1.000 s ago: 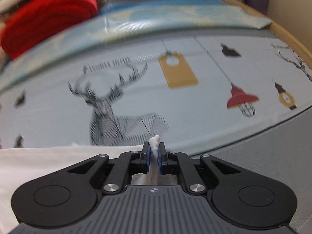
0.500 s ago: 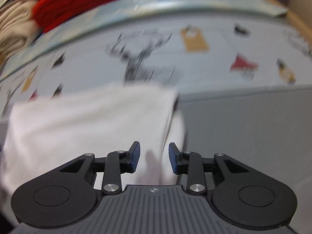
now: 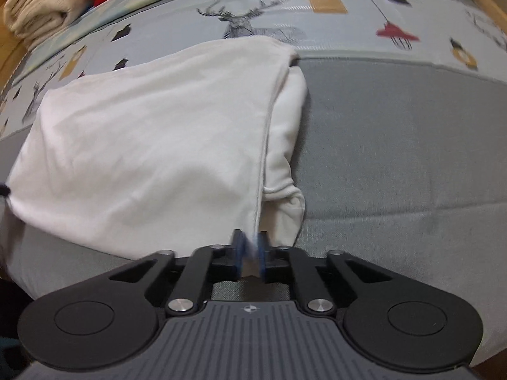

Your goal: Fold small clothes

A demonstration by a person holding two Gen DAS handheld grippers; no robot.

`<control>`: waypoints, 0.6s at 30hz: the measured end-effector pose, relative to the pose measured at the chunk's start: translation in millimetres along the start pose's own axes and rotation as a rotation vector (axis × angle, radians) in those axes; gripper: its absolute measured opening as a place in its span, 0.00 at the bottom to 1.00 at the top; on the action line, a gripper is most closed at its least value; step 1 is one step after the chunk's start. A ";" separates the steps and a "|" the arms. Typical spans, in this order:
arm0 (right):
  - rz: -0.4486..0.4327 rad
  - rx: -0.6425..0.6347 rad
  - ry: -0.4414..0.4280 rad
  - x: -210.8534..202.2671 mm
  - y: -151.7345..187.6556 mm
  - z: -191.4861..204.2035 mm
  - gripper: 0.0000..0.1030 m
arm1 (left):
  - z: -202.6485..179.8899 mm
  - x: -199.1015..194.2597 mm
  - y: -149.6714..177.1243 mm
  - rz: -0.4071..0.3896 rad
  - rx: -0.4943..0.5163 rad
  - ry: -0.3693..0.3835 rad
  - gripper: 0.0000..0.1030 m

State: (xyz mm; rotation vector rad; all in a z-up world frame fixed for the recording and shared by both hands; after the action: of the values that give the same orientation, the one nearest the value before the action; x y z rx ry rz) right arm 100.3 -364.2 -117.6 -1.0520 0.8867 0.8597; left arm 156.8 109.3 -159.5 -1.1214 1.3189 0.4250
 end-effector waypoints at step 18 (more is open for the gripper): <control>-0.148 -0.007 0.045 -34.0 -15.0 -4.2 0.13 | -27.9 15.3 2.0 0.043 0.132 -0.027 0.01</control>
State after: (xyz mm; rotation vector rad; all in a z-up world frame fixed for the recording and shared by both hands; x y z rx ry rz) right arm 99.8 -377.5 -82.6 -1.1325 0.8324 0.7183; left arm 144.2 82.1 -170.2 -0.9757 1.3298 0.3784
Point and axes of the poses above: each gripper's, at about its wrist camera, not at the fingertips, and x roughly the way its jaws point, z to its left, y to its underside, the point moved 8 cm from there along x, roughly the way its jaws point, and after that the axes turned 13 degrees about x, right-handed, at the moved point
